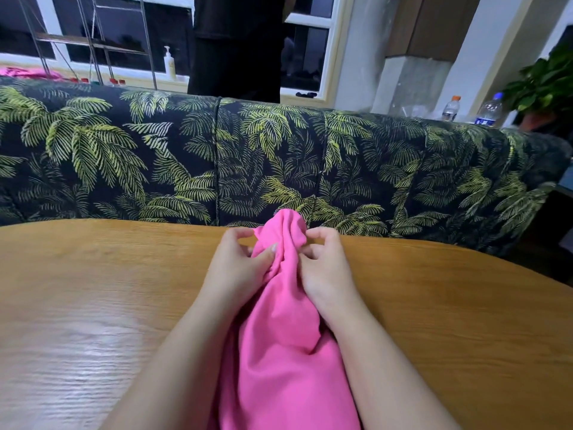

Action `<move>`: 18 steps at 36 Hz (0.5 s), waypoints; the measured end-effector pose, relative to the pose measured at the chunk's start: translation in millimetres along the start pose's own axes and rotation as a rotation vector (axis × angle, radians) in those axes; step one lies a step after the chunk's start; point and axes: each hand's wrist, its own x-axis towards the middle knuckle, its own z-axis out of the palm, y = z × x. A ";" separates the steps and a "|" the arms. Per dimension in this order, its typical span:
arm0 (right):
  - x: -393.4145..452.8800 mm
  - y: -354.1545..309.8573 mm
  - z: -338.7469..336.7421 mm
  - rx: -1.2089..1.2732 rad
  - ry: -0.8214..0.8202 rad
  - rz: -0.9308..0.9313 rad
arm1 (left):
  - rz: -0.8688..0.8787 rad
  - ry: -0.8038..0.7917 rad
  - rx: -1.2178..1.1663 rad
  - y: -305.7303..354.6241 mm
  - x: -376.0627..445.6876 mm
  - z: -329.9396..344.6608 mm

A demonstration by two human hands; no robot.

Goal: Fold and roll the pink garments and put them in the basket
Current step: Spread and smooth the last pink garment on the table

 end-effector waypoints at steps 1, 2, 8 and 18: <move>0.2 0.3 -0.4 -0.036 0.020 -0.018 | 0.033 0.015 -0.003 -0.6 0.4 0.6; 0.5 -0.1 -1.6 -0.066 0.042 -0.041 | 0.063 0.029 -0.008 0.3 -0.3 1.3; 6.8 -0.6 -28.1 -0.235 0.175 -0.201 | 0.217 0.184 -0.028 3.8 2.5 -12.5; 8.3 6.7 -68.1 -0.428 0.459 -0.225 | 0.320 0.334 0.065 -5.1 5.9 -22.7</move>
